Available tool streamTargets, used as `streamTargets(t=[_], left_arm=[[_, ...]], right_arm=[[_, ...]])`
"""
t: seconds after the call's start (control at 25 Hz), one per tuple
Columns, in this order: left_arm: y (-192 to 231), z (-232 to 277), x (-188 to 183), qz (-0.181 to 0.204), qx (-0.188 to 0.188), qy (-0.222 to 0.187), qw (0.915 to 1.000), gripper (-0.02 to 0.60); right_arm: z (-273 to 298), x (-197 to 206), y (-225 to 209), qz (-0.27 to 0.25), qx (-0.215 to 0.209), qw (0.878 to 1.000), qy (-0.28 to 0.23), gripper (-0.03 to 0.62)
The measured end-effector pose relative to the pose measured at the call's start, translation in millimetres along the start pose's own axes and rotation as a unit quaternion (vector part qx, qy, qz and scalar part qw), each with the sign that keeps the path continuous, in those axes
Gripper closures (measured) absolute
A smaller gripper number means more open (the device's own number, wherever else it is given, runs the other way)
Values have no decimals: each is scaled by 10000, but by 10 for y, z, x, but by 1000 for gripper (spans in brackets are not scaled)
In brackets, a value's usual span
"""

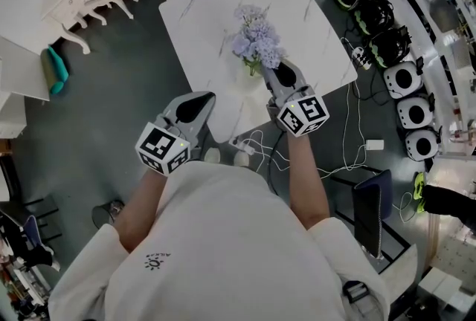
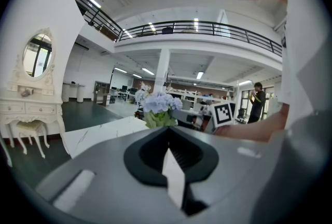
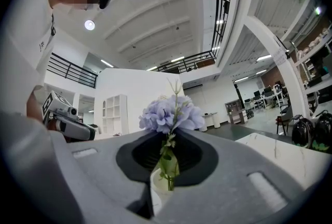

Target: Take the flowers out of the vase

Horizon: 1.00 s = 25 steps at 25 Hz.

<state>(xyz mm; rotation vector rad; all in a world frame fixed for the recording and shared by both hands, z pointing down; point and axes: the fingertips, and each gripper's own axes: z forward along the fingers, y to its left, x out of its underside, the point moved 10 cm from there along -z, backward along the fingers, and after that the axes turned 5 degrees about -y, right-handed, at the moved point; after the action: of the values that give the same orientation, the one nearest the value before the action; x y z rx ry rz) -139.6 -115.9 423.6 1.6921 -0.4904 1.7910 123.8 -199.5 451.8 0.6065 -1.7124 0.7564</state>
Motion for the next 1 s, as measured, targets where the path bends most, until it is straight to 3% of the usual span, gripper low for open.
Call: streamTargets(t=[1.0], left_arm=[[1,-5,-34,12,145,-158,9998,593]], right_arm=[[-40,-408,122,-215,50,9988,-426,559]])
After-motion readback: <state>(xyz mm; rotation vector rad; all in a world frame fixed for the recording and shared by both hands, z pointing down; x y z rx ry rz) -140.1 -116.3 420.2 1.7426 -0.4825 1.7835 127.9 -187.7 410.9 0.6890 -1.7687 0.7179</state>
